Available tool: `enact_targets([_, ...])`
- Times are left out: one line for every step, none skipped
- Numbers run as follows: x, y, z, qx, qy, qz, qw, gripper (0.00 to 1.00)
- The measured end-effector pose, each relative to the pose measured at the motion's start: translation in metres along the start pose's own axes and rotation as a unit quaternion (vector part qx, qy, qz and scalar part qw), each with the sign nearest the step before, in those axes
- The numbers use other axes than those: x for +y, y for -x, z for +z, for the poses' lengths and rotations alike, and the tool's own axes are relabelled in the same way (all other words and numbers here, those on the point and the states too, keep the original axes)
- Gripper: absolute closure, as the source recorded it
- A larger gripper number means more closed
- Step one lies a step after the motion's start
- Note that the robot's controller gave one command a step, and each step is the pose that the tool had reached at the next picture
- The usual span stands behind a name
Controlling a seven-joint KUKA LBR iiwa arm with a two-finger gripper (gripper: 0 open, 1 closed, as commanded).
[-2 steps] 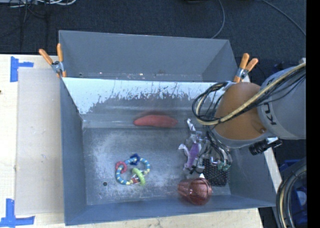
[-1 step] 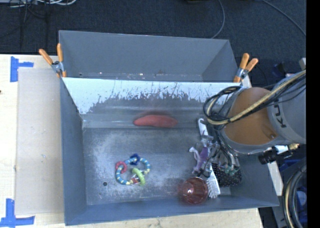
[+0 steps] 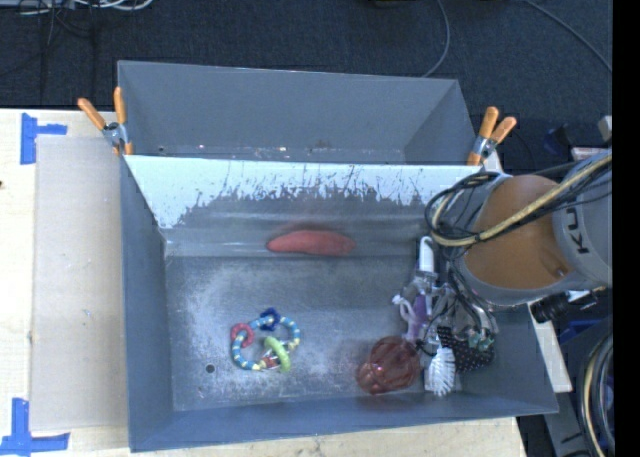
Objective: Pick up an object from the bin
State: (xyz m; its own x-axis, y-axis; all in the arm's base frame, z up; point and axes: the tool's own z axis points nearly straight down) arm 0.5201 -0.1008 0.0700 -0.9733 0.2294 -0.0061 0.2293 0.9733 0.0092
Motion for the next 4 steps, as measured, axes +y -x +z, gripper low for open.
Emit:
enact_targets([-0.0208,-0.0203,-0.0007,-0.0022,0.002,-0.042,0.9991,0.0])
enact_targets([-0.0168,-0.0294,-0.0031,0.0007,0.002,0.143,0.9898,1.0])
enact_targets([-0.0169,-0.0294,-0.0031,0.0007,0.002,0.143,0.9897,1.0])
enact_targets([-0.0169,-0.0294,-0.0031,0.0007,0.002,0.143,0.9897,1.0])
